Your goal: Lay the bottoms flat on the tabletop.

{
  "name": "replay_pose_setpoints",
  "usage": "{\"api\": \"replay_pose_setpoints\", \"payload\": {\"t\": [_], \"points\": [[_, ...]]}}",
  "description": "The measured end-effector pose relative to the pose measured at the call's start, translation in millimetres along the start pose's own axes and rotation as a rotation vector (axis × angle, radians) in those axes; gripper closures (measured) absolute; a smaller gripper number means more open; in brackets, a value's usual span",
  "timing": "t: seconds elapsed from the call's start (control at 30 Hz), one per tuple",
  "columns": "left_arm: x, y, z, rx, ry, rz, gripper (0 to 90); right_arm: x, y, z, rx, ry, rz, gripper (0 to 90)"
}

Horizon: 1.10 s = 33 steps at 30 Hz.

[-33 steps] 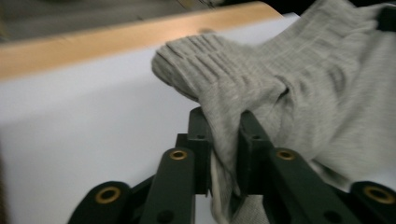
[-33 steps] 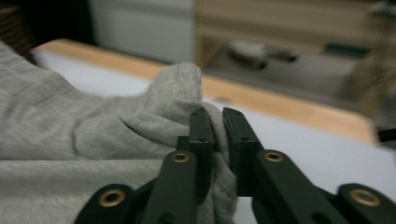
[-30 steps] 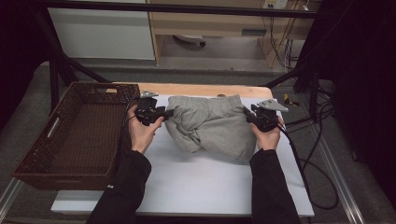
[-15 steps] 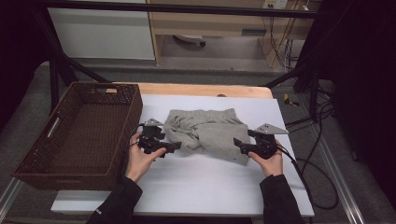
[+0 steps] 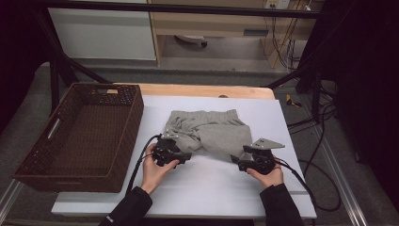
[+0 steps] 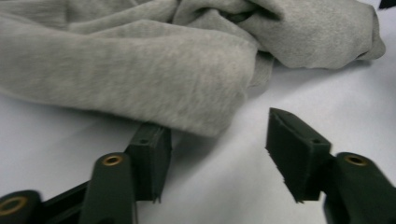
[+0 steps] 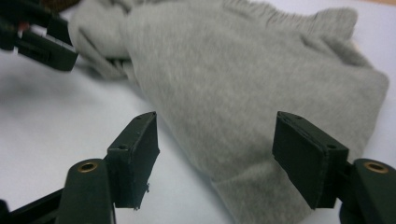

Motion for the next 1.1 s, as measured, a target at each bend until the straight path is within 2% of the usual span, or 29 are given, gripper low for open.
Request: {"api": "replay_pose_setpoints", "payload": {"t": [0.1, 0.23, 0.33, 0.4, 0.5, 0.63, 0.7, 0.77, 0.93, 1.07, 1.1], "points": [[-4.4, 0.5, -0.2, -0.019, -0.004, -0.029, 54.6, -8.6, 4.7, 6.6, 0.008, 0.023, -0.005, 38.1], [-8.0, 3.4, 0.9, -0.015, -0.009, -0.025, 67.9, -21.9, 9.1, 15.0, 0.03, 0.049, -0.006, 40.2], [-8.3, 2.8, 0.5, -0.01, -0.012, -0.014, 75.2, -27.7, 10.3, 15.6, 0.028, 0.045, -0.009, 42.8], [-8.3, 1.2, 0.0, -0.022, -0.017, -0.016, 79.4, -30.9, 10.3, 14.6, 0.022, 0.035, -0.008, 45.7], [-8.8, 0.6, 0.1, -0.033, -0.019, -0.016, 83.2, -34.2, 8.3, 15.6, 0.03, 0.04, 0.004, 53.4], [-6.6, -0.4, 0.8, -0.044, -0.018, -0.005, 85.4, -34.3, 3.5, 16.3, 0.054, 0.053, 0.027, 71.7], [-3.7, -2.5, 1.7, -0.05, -0.015, 0.01, 85.9, -31.2, 2.5, 14.6, 0.057, 0.05, 0.027, 81.2], [0.8, -5.2, 1.6, -0.054, -0.015, 0.023, 86.1, -26.5, 1.4, 12.5, 0.059, 0.048, 0.028, 85.7], [29.5, -14.3, -2.1, -0.041, -0.041, 0.076, 86.5, -1.0, -4.0, -0.6, 0.067, 0.009, 0.027, 87.4], [54.6, -18.8, 0.1, -0.04, -0.03, 0.109, 86.6, 21.3, -9.8, -11.4, 0.038, -0.027, 0.021, 87.7], [60.0, -20.2, 2.1, -0.037, -0.012, 0.12, 86.6, 24.3, -11.3, -13.5, 0.043, -0.031, 0.025, 87.7]]}}
Point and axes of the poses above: each handheld gripper's, and its own axes: x roughly backward along the jaws, z roughly out of its underside, y roughly to its left, the point moved 10 cm from there along -x, roughly forward along the jaws
